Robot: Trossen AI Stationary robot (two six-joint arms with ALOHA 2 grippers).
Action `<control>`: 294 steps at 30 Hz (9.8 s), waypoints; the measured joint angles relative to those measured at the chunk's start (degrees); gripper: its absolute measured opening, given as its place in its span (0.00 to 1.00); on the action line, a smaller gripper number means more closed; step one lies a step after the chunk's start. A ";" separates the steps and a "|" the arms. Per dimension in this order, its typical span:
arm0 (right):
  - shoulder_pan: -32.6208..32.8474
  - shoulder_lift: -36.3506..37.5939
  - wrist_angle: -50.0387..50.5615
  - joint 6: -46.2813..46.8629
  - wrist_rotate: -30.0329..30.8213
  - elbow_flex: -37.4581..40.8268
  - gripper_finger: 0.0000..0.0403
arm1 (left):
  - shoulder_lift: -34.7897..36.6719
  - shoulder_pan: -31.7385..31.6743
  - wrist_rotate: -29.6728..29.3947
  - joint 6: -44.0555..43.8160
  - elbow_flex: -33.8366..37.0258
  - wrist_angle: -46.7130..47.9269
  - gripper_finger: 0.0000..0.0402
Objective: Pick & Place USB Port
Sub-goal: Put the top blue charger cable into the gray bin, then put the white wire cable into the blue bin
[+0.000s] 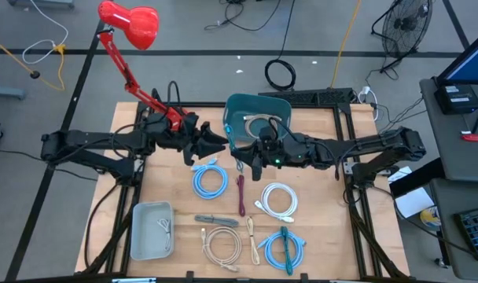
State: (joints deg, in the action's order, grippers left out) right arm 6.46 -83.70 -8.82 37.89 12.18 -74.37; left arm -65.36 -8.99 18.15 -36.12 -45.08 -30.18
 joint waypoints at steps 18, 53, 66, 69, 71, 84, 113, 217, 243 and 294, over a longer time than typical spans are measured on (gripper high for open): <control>-0.87 0.00 -0.02 0.00 0.13 0.00 0.05 | 0.00 -0.01 -0.70 -0.07 0.04 -0.22 0.46; -0.83 0.00 0.02 -1.08 -0.13 0.00 0.06 | -7.98 -0.01 4.96 0.11 -7.04 1.85 0.30; -0.68 0.09 0.07 -0.90 -0.34 0.00 0.06 | -7.93 -0.03 5.42 1.05 -7.04 1.70 0.18; -0.68 0.09 0.07 -0.87 -0.35 0.00 0.06 | -7.93 -0.06 5.42 1.05 -7.04 1.69 0.17; -0.70 0.09 0.07 -0.90 -0.39 0.00 0.06 | -7.93 -0.16 5.46 1.05 -7.04 1.69 0.15; 1.40 0.62 -0.67 -3.36 -8.80 0.02 0.25 | -7.57 -1.93 10.68 -0.83 -7.14 2.27 0.08; 1.03 9.56 21.86 -9.26 -9.49 -0.04 0.44 | 8.37 15.91 -7.26 -20.67 -7.10 31.45 0.04; 5.29 12.68 31.36 -16.28 -9.33 0.02 0.44 | -4.23 62.85 -12.61 -99.45 9.20 66.30 0.29; 5.25 12.66 29.83 -19.10 -9.27 0.02 0.44 | 2.05 57.93 -54.12 -80.53 -9.76 75.64 0.30; 5.29 6.41 48.53 -21.94 -4.62 0.04 0.43 | -2.12 26.33 -18.19 -2.12 -10.01 48.22 0.30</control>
State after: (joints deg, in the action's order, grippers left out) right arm 11.75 -77.29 39.71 15.94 7.57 -74.32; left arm -67.48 17.34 -0.04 -38.24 -55.09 18.04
